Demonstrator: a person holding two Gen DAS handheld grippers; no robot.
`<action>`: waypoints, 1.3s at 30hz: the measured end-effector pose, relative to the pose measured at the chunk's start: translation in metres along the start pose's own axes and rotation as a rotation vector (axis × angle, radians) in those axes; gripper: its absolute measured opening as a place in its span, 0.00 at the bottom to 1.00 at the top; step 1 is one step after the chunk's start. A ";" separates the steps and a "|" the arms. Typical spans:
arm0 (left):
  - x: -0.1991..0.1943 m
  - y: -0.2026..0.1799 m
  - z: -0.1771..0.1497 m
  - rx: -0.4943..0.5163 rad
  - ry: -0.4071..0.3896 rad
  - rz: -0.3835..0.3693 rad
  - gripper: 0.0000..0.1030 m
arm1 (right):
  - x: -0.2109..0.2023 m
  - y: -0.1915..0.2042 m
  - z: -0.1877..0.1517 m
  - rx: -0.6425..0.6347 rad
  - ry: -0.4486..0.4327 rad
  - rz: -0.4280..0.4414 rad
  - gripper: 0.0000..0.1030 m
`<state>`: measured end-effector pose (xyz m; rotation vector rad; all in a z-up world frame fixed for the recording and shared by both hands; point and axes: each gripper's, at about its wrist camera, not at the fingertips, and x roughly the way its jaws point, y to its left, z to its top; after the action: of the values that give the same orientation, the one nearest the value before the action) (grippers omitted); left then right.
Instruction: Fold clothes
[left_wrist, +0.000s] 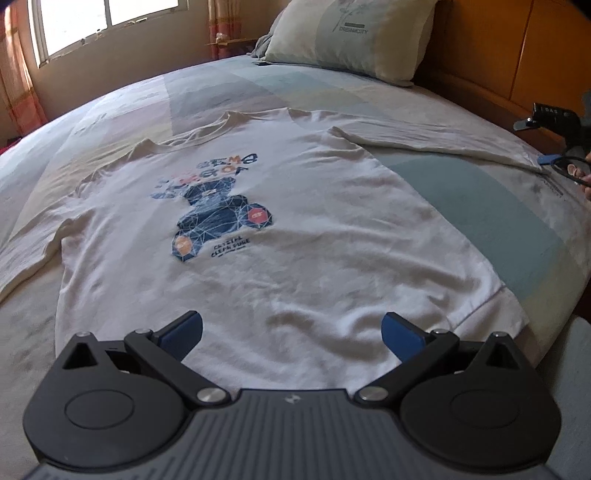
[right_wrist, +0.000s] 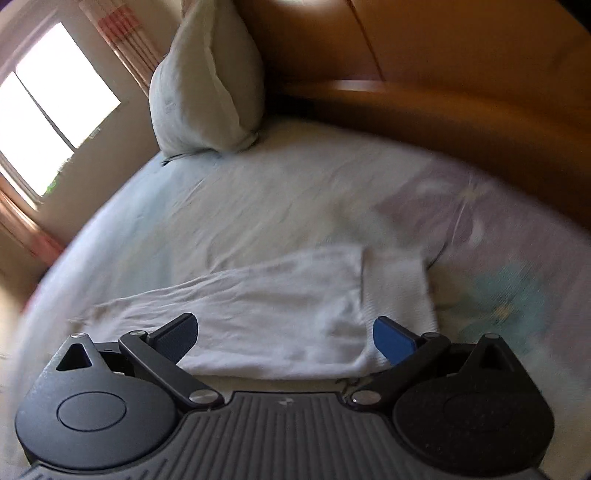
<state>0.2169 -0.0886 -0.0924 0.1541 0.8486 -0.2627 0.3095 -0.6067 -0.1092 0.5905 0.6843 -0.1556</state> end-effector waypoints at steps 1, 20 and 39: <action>0.000 0.002 0.000 -0.008 0.001 -0.002 0.99 | 0.000 0.008 0.000 -0.021 0.000 0.019 1.00; -0.010 0.025 -0.012 -0.051 0.026 0.088 0.99 | -0.023 0.169 -0.088 -0.317 0.144 0.319 1.00; -0.015 0.067 -0.055 -0.182 0.074 0.066 0.99 | -0.033 0.207 -0.251 -0.463 0.250 0.397 1.00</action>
<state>0.1872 -0.0090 -0.1149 0.0219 0.9349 -0.1178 0.2125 -0.2966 -0.1481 0.2902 0.7980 0.4446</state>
